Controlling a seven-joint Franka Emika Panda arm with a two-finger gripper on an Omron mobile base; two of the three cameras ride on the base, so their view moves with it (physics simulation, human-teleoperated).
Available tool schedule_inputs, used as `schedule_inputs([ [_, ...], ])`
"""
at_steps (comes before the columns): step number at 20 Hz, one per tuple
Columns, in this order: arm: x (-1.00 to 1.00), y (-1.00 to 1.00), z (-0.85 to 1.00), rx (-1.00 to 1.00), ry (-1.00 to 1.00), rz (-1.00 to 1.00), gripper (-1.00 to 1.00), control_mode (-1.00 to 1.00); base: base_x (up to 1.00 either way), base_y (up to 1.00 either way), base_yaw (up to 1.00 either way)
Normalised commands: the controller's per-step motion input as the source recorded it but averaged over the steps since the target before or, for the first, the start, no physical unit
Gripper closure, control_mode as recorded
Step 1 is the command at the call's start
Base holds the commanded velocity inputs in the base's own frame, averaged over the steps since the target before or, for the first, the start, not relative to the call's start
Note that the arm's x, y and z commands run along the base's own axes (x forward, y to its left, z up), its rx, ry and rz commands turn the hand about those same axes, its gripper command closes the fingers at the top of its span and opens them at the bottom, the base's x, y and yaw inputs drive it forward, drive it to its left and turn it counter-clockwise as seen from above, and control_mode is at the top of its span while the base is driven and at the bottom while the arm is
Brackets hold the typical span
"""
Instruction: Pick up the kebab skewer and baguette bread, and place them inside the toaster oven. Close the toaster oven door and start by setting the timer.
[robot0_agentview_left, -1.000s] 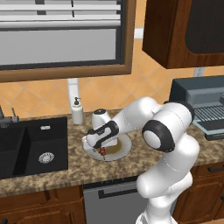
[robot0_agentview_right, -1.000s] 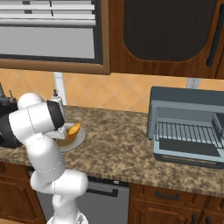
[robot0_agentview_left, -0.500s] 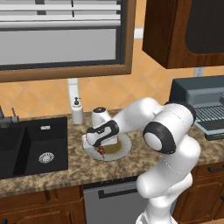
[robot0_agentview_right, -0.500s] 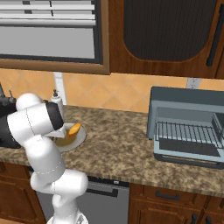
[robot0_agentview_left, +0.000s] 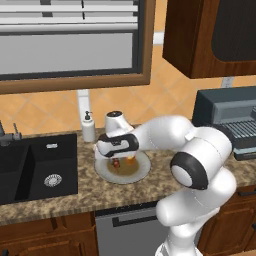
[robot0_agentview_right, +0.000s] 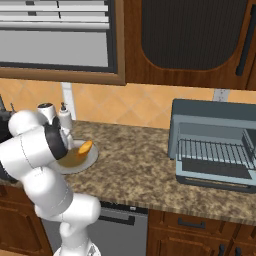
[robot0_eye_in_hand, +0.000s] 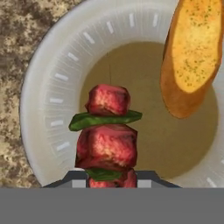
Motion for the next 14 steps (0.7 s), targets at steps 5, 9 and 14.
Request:
schedule_inputs([
  [5, -0.01, -0.06, 0.28, 0.00, 0.00, -0.15, 1.00, -1.00, 0.00, 0.00, 0.00],
  [9, -0.01, -0.25, 0.26, 0.00, 0.01, -0.12, 1.00, -1.00, 0.00, 0.00, 0.00],
  [14, -0.15, -0.62, 0.30, 0.02, 0.00, -0.05, 1.00, -1.00, 0.00, 0.00, 0.00],
])
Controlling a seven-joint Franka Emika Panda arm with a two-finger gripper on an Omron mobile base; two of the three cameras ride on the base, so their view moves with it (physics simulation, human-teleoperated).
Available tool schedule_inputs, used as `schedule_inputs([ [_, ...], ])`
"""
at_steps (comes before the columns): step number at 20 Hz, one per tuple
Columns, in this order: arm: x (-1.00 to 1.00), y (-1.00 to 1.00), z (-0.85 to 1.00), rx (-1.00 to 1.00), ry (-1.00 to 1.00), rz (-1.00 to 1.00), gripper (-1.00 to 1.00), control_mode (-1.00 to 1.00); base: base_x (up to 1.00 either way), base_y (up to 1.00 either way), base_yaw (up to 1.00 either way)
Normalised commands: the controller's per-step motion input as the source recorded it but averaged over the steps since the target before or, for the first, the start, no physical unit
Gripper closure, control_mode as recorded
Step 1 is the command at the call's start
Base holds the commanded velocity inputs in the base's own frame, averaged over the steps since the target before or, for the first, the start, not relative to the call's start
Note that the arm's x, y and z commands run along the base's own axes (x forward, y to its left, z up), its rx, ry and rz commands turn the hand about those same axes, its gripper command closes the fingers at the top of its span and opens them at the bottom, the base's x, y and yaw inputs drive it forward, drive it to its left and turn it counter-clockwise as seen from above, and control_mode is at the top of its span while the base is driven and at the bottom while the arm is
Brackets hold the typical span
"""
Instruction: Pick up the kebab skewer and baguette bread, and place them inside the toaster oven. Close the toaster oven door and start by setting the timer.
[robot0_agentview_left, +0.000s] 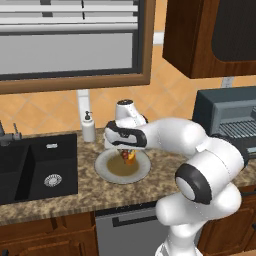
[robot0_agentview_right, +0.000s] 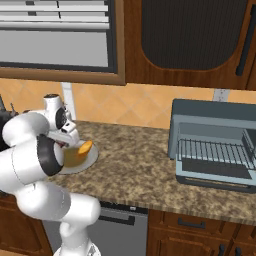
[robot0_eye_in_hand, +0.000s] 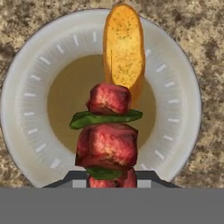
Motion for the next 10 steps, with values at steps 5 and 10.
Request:
schedule_inputs([
  [5, -0.20, -0.83, 0.30, 0.04, 0.00, -0.03, 1.00, -1.00, 0.00, 0.00, 0.00],
  [10, -0.20, -0.80, 0.22, 0.04, 0.01, -0.05, 1.00, -1.00, 0.00, 0.00, 0.00],
])
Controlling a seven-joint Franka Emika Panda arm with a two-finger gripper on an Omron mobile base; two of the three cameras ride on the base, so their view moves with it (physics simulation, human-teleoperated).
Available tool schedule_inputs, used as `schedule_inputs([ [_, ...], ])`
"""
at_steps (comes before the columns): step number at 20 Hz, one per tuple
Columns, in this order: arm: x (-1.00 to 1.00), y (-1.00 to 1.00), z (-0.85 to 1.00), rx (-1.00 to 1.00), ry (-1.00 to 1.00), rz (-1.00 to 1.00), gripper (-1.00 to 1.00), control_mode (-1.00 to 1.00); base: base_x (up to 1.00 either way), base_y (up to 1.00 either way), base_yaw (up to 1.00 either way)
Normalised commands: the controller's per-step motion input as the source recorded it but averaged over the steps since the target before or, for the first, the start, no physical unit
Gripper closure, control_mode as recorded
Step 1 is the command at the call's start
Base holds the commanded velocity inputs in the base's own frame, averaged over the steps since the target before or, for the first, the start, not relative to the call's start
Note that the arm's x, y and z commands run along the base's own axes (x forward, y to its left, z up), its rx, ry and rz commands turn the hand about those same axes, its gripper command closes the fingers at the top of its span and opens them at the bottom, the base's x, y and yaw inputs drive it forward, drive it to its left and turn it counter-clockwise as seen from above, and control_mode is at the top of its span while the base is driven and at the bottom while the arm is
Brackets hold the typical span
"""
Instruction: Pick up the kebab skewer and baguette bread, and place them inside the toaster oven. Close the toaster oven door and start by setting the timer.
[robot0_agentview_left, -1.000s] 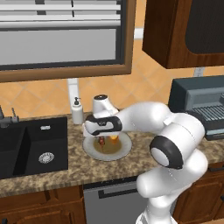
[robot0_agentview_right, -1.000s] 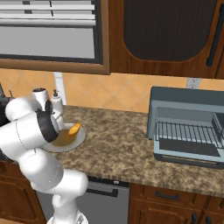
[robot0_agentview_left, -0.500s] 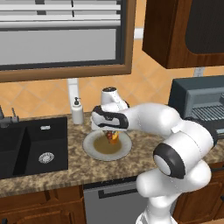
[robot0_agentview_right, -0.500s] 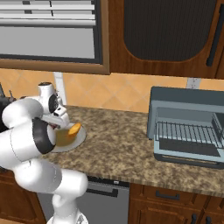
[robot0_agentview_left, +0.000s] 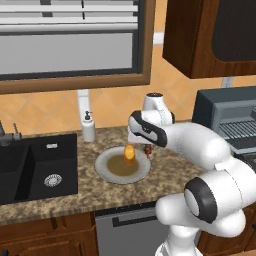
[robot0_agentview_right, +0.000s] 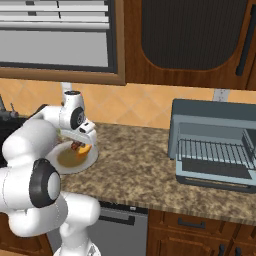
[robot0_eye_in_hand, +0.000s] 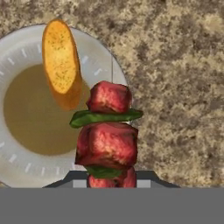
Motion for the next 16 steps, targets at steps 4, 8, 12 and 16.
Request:
schedule_inputs([
  [4, -0.16, -0.66, 0.17, 0.02, 0.03, -0.08, 1.00, -1.00, 0.00, 0.00, 0.00],
  [8, -0.14, -0.59, 0.13, 0.02, 0.03, -0.09, 1.00, -1.00, 0.00, 0.00, 0.00],
  [12, -0.19, -0.63, 0.11, 0.02, 0.02, -0.07, 1.00, -1.00, 0.00, 0.00, 0.00],
  [16, -0.20, -0.55, 0.07, 0.00, 0.01, -0.09, 1.00, -1.00, 0.00, 0.00, 0.00],
])
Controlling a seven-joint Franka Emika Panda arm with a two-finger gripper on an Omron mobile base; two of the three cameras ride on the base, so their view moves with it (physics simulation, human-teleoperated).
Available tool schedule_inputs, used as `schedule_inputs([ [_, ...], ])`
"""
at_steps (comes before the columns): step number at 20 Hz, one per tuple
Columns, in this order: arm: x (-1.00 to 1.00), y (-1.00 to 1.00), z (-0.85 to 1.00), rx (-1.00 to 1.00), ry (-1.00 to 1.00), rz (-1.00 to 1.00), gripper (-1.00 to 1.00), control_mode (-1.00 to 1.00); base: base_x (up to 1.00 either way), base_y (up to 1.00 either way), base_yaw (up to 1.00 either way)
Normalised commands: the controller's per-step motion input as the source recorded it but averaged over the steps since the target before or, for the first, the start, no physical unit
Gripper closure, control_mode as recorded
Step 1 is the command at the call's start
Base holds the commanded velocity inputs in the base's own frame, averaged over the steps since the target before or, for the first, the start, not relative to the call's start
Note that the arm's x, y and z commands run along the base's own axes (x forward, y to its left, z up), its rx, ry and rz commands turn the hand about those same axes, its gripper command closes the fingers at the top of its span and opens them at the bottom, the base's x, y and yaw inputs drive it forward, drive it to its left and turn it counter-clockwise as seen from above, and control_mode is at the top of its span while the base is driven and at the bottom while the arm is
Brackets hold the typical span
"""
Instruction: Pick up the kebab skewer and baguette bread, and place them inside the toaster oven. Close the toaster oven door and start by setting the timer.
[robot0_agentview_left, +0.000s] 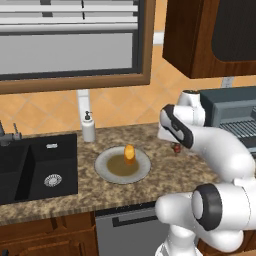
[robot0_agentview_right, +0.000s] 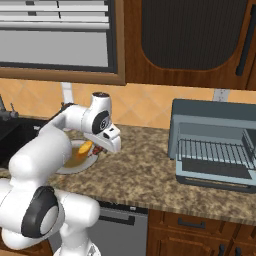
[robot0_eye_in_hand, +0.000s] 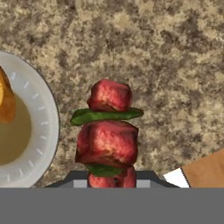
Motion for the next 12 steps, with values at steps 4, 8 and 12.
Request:
schedule_inputs([
  [4, -0.22, -0.64, 0.15, 0.00, 0.02, -0.09, 1.00, -1.00, 0.00, 0.00, 0.00],
  [8, -0.21, -0.53, 0.17, 0.00, 0.03, -0.15, 1.00, -1.00, 0.00, 0.00, 0.00],
  [12, -0.14, -0.41, 0.18, 0.00, 0.05, -0.17, 1.00, -1.00, 0.00, 0.00, 0.00],
])
